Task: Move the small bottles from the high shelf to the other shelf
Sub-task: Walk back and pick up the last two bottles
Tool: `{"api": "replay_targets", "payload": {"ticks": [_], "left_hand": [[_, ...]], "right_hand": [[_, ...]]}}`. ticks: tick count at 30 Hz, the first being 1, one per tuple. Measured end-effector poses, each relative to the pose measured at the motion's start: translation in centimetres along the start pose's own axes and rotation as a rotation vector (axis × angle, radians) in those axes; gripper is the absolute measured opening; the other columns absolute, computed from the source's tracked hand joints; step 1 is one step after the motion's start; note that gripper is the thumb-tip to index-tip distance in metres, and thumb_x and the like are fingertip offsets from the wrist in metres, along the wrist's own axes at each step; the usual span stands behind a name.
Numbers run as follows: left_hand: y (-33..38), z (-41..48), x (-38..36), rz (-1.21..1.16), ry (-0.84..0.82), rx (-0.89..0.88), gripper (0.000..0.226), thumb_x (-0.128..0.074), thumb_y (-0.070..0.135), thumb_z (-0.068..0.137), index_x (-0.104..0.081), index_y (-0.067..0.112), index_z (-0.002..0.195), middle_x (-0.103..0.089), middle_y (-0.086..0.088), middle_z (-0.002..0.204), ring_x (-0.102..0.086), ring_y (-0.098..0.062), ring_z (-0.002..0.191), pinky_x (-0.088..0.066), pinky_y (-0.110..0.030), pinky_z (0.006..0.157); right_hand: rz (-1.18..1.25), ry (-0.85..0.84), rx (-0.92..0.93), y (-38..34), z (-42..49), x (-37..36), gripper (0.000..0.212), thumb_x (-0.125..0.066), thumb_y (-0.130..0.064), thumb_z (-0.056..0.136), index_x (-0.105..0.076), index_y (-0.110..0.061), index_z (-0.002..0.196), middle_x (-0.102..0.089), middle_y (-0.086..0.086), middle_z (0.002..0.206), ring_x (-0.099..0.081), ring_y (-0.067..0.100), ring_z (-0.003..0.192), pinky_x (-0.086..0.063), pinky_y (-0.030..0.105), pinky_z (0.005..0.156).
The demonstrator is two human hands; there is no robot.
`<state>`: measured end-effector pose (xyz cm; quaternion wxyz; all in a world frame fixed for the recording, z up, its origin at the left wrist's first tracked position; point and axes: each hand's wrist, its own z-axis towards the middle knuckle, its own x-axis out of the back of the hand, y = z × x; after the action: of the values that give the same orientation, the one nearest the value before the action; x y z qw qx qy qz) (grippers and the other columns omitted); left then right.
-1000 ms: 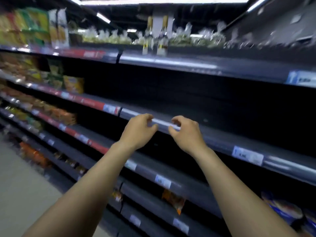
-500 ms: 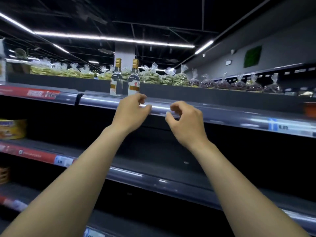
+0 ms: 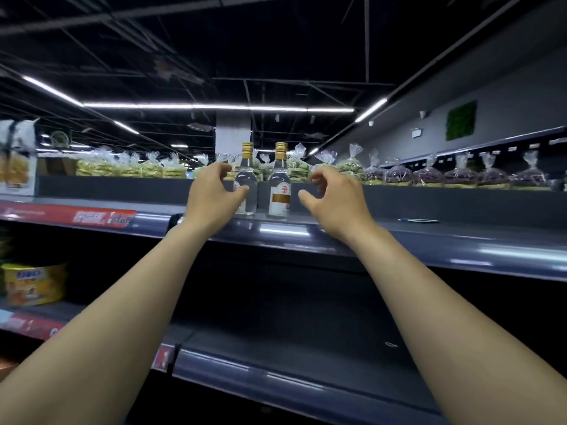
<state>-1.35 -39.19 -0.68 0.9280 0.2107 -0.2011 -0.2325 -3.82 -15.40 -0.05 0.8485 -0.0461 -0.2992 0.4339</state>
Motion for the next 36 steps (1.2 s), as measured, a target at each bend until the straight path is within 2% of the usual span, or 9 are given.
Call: {"api": "replay_targets", "payload": {"ticks": [5, 11, 14, 18, 21, 27, 29, 32, 36], "left_hand": [[-4.8, 2.5, 1.0, -0.085, -0.199, 0.108, 0.077, -0.079, 0.046, 0.080, -0.047, 0.019, 0.144, -0.060, 0.002, 0.127, -0.057, -0.014, 0.113, -0.045, -0.032, 0.094], [-5.7, 5.7, 0.2, -0.125, -0.542, 0.041, 0.087, -0.081, 0.055, 0.075, -0.050, 0.015, 0.146, -0.062, -0.002, 0.137, -0.060, -0.019, 0.119, -0.046, -0.039, 0.104], [-6.2, 6.2, -0.6, -0.216, -0.601, 0.045, 0.079, -0.086, 0.052, 0.071, -0.059, 0.017, 0.137, -0.068, 0.001, 0.130, -0.066, -0.020, 0.114, -0.053, -0.038, 0.096], [-6.2, 6.2, -1.5, -0.223, -0.577, -0.002, 0.064, -0.084, 0.066, 0.062, -0.073, 0.021, 0.106, -0.072, 0.008, 0.085, -0.064, 0.003, 0.061, -0.045, -0.016, 0.049], [-6.0, 6.1, -1.7, -0.192, -0.546, -0.003, 0.080, -0.083, 0.074, 0.055, -0.070, 0.013, 0.105, -0.070, 0.006, 0.091, -0.064, -0.008, 0.079, -0.047, -0.025, 0.065], [-5.3, 5.3, -1.3, -0.159, -0.448, -0.035, 0.059, -0.087, 0.068, 0.056, -0.062, 0.024, 0.088, -0.060, 0.008, 0.085, -0.063, -0.017, 0.088, -0.054, -0.043, 0.087], [-4.4, 4.8, -1.1, -0.218, -0.404, -0.051, 0.064, -0.089, 0.062, 0.057, -0.068, 0.020, 0.101, -0.064, 0.015, 0.083, -0.066, -0.010, 0.086, -0.057, -0.034, 0.082], [-1.1, 3.7, -1.0, -0.324, -0.334, -0.117, 0.043, -0.089, 0.056, 0.063, -0.068, 0.027, 0.087, -0.064, 0.017, 0.061, -0.060, 0.001, 0.057, -0.048, -0.025, 0.057], [6.0, 1.3, -1.4, -0.407, -0.302, -0.187, 0.046, -0.085, 0.064, 0.063, -0.069, 0.026, 0.085, -0.060, 0.016, 0.055, -0.051, 0.001, 0.048, -0.042, -0.023, 0.050]], "right_hand": [[-0.099, -0.022, -0.081, -1.5, 2.7, -2.9, 0.060, -0.073, -0.050, 0.088, -0.058, -0.015, 0.135, -0.063, 0.000, 0.111, -0.057, 0.021, 0.100, -0.042, 0.032, 0.080], [0.092, -0.215, -0.239, -2.0, 4.4, -4.3, 0.089, -0.089, -0.037, 0.078, -0.049, -0.007, 0.151, -0.064, 0.007, 0.134, -0.063, 0.024, 0.118, -0.051, 0.041, 0.106], [0.115, -0.251, -0.291, -1.8, 4.7, -4.7, 0.082, -0.094, -0.023, 0.075, -0.053, 0.004, 0.140, -0.066, 0.019, 0.132, -0.070, 0.036, 0.111, -0.060, 0.053, 0.095], [0.164, -0.224, -0.313, -1.7, 4.9, -5.1, 0.048, -0.099, -0.024, 0.065, -0.074, 0.000, 0.099, -0.080, 0.016, 0.096, -0.079, 0.028, 0.090, -0.066, 0.047, 0.079], [0.138, -0.218, -0.315, -1.6, 4.9, -5.2, 0.044, -0.100, -0.030, 0.062, -0.074, -0.003, 0.086, -0.080, 0.016, 0.089, -0.078, 0.035, 0.091, -0.064, 0.054, 0.083], [0.209, -0.191, -0.339, -2.3, 4.6, -4.7, 0.053, -0.100, -0.018, 0.064, -0.069, 0.001, 0.102, -0.077, 0.018, 0.104, -0.077, 0.035, 0.094, -0.064, 0.052, 0.084], [0.188, -0.110, -0.303, -2.5, 4.2, -4.0, 0.058, -0.101, -0.024, 0.060, -0.071, -0.009, 0.108, -0.076, 0.008, 0.105, -0.076, 0.028, 0.096, -0.063, 0.048, 0.089], [0.252, -0.012, -0.278, -2.3, 3.1, -1.7, 0.053, -0.100, -0.029, 0.063, -0.075, -0.016, 0.108, -0.079, 0.001, 0.103, -0.076, 0.022, 0.096, -0.062, 0.046, 0.091], [0.247, 0.107, -0.246, -1.5, 0.6, 3.8, 0.043, -0.097, -0.036, 0.066, -0.077, -0.021, 0.101, -0.080, -0.004, 0.094, -0.077, 0.018, 0.089, -0.064, 0.047, 0.085]]}}
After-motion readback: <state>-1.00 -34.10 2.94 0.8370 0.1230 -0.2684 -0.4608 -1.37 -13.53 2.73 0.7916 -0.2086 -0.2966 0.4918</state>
